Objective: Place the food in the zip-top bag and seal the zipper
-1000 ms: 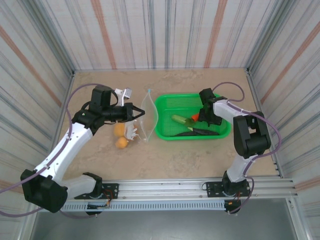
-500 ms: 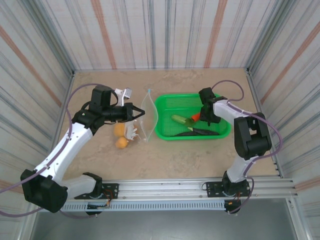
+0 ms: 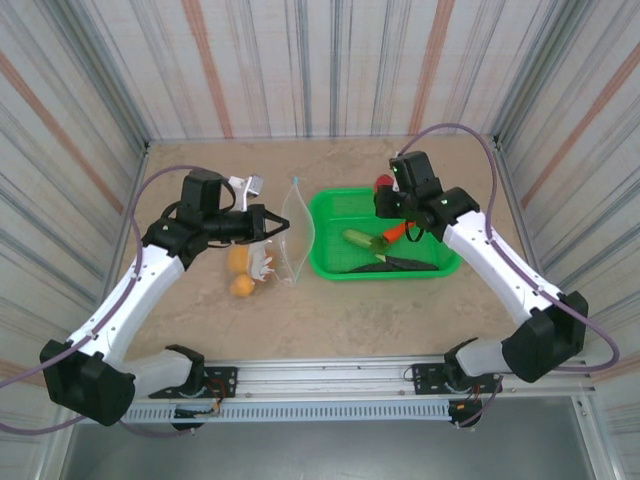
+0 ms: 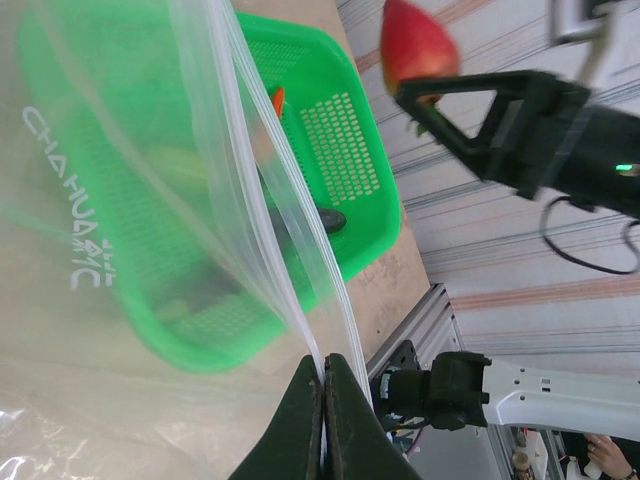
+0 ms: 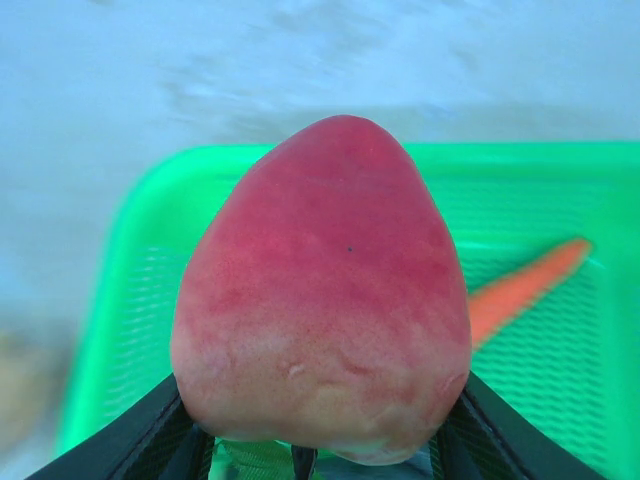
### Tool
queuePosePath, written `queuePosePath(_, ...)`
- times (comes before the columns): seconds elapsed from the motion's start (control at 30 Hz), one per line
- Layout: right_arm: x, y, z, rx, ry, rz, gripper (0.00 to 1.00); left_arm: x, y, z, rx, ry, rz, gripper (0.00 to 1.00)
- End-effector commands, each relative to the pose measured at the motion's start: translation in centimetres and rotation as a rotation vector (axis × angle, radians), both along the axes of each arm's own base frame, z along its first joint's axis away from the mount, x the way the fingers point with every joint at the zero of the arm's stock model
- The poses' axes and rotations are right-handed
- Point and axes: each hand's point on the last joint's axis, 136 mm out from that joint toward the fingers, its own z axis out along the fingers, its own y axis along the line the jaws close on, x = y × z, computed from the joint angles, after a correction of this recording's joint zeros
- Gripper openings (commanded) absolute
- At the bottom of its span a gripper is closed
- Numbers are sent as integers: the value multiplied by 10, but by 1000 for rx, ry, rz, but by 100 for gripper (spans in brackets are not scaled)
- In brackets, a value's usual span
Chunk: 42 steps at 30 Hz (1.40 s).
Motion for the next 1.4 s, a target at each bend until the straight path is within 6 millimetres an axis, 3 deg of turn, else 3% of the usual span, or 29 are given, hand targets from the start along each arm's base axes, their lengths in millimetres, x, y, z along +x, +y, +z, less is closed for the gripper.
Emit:
queuePosePath(0.0,-34,62,28,145,29,265,52,2,-3,17,-23,-34,-4,0)
queuePosePath(0.13,-62,122,61,248,-10,446,53,2,-5,20,-22,-38,-9,0)
queuePosePath(0.23,-72,148,71,331,0,498,54,1,-5,20,-19,-38,-9,0)
queuePosePath(0.57,-81,190,48,536,160,530,54,-5,0,22,-4,-53,-3,0)
queuePosePath(0.83,-79,180,-6,481,282,406,54,-5,2,26,7,-70,3,0)
queuePosePath(0.97,-78,164,-27,374,305,342,54,-4,3,27,14,-80,8,0)
queuePosePath(1.17,-84,143,-43,100,292,325,58,-4,6,32,36,-105,17,0)
queuePosePath(1.37,-91,148,-39,13,257,376,77,-2,5,32,33,-101,11,0)
